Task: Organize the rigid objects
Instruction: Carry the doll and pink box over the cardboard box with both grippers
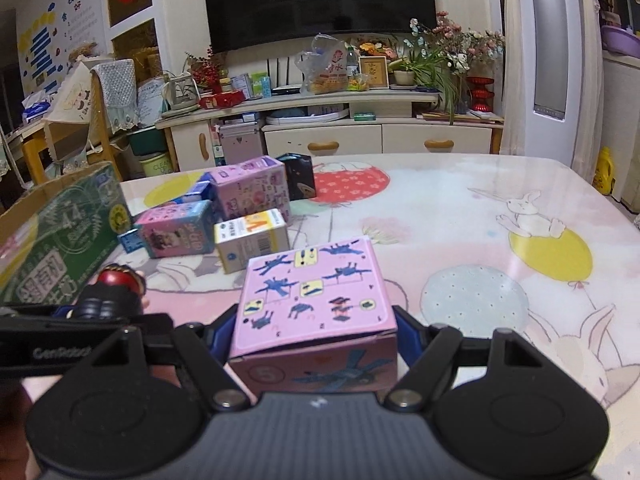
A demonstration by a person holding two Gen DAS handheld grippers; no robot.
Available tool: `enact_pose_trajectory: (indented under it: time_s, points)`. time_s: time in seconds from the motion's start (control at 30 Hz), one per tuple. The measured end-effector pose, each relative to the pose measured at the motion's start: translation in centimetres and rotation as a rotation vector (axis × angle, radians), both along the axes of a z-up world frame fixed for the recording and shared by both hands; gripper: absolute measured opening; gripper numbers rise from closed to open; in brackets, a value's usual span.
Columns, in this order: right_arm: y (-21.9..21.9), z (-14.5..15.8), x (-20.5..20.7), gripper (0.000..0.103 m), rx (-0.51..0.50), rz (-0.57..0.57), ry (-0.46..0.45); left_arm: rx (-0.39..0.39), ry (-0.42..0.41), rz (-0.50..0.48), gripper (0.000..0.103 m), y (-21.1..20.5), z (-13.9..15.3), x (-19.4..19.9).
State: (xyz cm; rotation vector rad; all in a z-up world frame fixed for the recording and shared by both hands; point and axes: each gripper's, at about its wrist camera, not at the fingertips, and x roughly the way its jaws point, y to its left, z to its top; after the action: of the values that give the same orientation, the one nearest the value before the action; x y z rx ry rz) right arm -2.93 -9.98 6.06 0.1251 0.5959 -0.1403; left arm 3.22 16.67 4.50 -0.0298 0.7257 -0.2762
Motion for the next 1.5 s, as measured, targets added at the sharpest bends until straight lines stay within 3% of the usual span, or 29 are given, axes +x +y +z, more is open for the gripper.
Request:
enact_pose_trajectory:
  time_s: [0.47,0.87,1.13,1.5]
  points:
    - [3.7,3.9,-1.6,0.076,-0.064,0.040,-0.079,-0.068,-0.059,-0.018,0.086,1.7,2.8,-0.5]
    - [6.9,7.2,-1.3,0.076,-0.091,0.097,-0.152,-0.107,-0.164,0.017,0.086,4.8,6.9,-0.6]
    - [10.1,9.6,1.7,0.076,-0.018,0.200,-0.205,-0.126,-0.213,0.124,0.086,9.1,9.2,0.3]
    - [17.0,9.5,9.1,0.076,0.049,0.400,-0.213,-0.105,-0.136,0.392,0.086,15.3,8.1,4.1]
